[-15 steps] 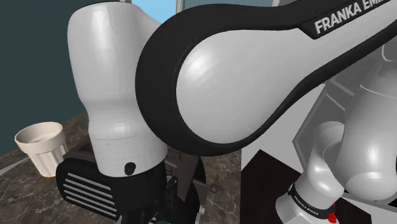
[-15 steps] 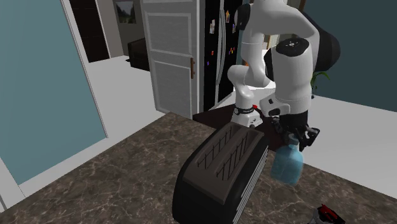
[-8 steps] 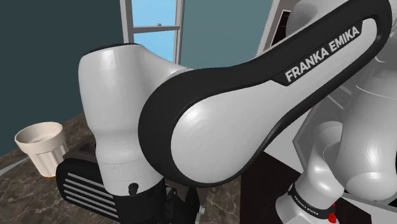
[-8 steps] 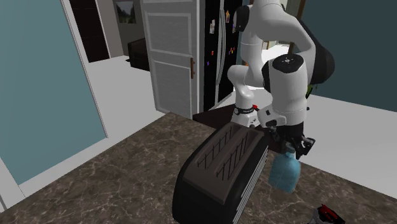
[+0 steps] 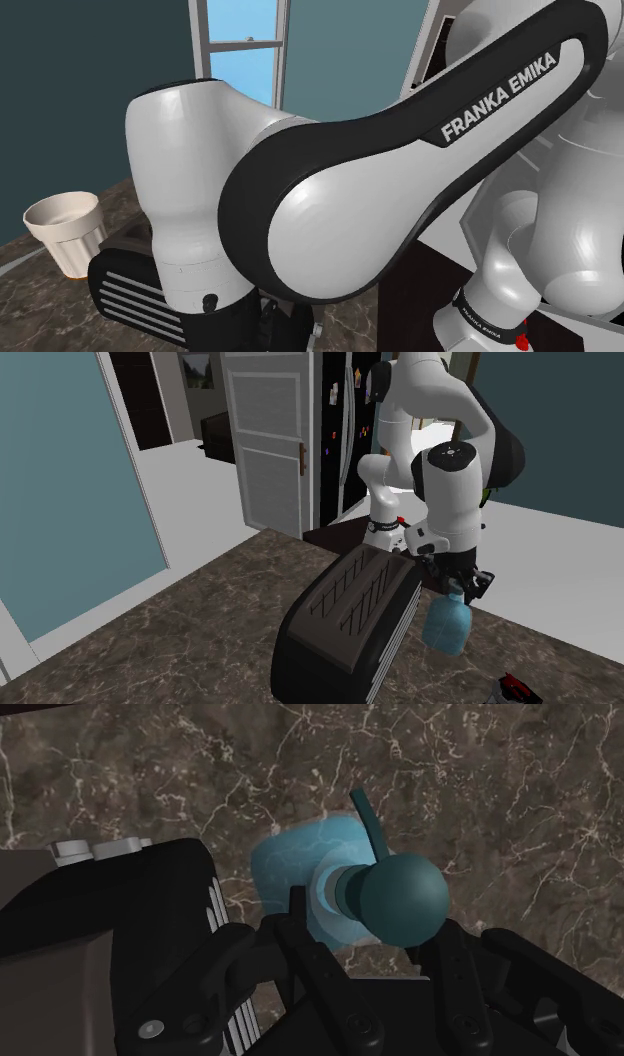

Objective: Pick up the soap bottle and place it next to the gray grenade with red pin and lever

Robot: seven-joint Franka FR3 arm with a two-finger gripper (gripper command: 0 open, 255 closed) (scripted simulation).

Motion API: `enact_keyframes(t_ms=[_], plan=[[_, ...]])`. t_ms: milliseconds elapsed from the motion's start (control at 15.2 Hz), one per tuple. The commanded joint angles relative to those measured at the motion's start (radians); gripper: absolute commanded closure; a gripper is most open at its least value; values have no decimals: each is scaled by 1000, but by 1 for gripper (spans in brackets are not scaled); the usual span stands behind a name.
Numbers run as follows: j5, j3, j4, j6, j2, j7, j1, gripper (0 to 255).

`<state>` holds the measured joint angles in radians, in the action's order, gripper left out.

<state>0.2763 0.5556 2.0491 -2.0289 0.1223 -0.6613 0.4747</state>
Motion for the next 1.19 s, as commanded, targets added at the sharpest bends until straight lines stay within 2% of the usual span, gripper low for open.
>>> enact_keyframes(t_ms=[0,330,594,1122], plan=[[0,0,0,0,0,0,0,0],[0,0,0,0,0,0,0,0],[1,-13,-91,126,-33,3,-21,0],[1,-13,-91,126,-33,3,-21,0]])
